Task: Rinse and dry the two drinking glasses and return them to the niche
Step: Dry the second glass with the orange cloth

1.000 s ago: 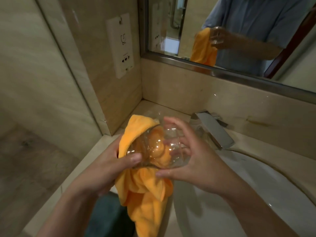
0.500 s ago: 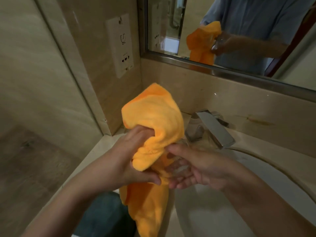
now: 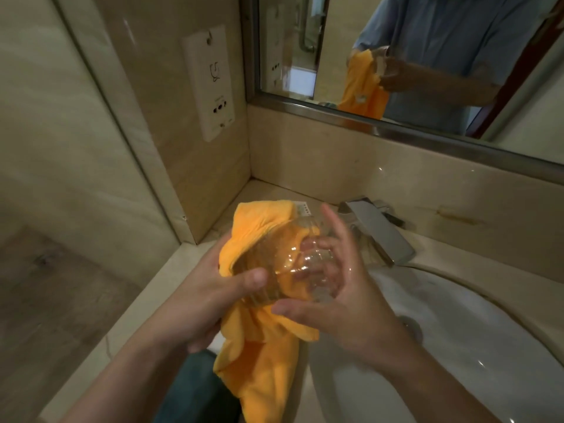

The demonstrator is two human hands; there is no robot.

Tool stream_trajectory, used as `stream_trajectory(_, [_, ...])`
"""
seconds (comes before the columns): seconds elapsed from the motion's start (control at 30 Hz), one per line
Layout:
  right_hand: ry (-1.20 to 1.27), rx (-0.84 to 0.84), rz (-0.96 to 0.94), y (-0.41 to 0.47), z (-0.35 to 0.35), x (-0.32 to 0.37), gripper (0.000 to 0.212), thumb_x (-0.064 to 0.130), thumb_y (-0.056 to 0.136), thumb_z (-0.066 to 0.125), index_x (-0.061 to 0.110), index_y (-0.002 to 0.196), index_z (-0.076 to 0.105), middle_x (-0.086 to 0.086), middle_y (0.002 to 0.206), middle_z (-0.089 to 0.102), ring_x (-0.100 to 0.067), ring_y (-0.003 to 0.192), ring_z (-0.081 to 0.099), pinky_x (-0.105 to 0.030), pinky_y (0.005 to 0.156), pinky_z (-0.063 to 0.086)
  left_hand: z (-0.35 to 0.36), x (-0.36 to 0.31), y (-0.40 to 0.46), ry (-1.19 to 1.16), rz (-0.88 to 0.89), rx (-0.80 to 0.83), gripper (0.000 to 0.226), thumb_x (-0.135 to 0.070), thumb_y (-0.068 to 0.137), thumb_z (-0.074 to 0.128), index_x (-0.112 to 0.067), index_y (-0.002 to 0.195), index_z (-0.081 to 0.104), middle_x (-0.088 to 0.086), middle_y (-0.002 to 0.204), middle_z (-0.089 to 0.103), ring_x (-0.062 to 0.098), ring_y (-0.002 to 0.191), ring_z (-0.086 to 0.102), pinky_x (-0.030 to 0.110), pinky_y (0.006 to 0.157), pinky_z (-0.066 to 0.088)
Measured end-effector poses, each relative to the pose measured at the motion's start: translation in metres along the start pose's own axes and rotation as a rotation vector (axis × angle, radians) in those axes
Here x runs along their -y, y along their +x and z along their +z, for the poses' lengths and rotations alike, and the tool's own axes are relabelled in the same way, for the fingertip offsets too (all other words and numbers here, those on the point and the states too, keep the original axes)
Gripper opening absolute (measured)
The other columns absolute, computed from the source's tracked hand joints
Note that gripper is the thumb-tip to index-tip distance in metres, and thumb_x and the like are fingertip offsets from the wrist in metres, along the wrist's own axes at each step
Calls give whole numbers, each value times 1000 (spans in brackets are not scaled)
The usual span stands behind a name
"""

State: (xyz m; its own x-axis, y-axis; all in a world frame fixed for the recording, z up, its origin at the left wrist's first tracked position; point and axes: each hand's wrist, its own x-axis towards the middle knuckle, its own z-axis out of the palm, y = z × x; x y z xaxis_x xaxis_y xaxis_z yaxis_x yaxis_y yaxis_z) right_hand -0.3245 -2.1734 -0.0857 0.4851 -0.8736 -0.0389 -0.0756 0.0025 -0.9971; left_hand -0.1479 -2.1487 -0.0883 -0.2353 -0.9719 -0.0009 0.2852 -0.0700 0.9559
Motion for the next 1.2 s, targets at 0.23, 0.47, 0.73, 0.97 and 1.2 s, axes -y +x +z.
stream_trajectory(0.23, [-106,-15,-20,4,-7,1,87,47,35,83,62,110,41,23,106,59,-3,88,67,-22,71,54,4,-8,-1,316,83,11,65,-63,43,78,-56,104,56,-17,111,65,7,102,64,18,75,54])
stream_trajectory(0.47, [134,86,230,5,-12,0,84,45,41,79,33,119,51,-3,101,71,-14,90,70,-31,70,56,0,-8,-5,995,318,106,77,-72,60,60,-53,128,28,-45,127,29,-20,120,31,-2,96,24])
stream_trajectory(0.73, [137,88,366,6,-11,2,93,59,33,68,21,116,50,4,75,70,-14,66,67,-26,66,52,1,-7,-2,954,294,47,52,-45,64,72,-41,110,50,-31,105,51,-9,100,52,4,81,40])
stream_trajectory(0.97, [292,6,177,1,6,-10,83,41,42,83,25,117,51,14,96,71,-4,91,68,-20,69,53,-4,-4,-1,288,-21,-21,62,-61,46,80,-36,101,65,6,101,67,25,94,66,37,77,58])
stream_trajectory(1.2, [223,-407,-10,8,32,-17,75,46,43,82,37,108,47,21,109,57,4,89,63,-13,68,51,29,21,2,-11,-9,-340,57,-54,75,55,-38,129,44,-2,125,62,19,114,60,48,99,45])
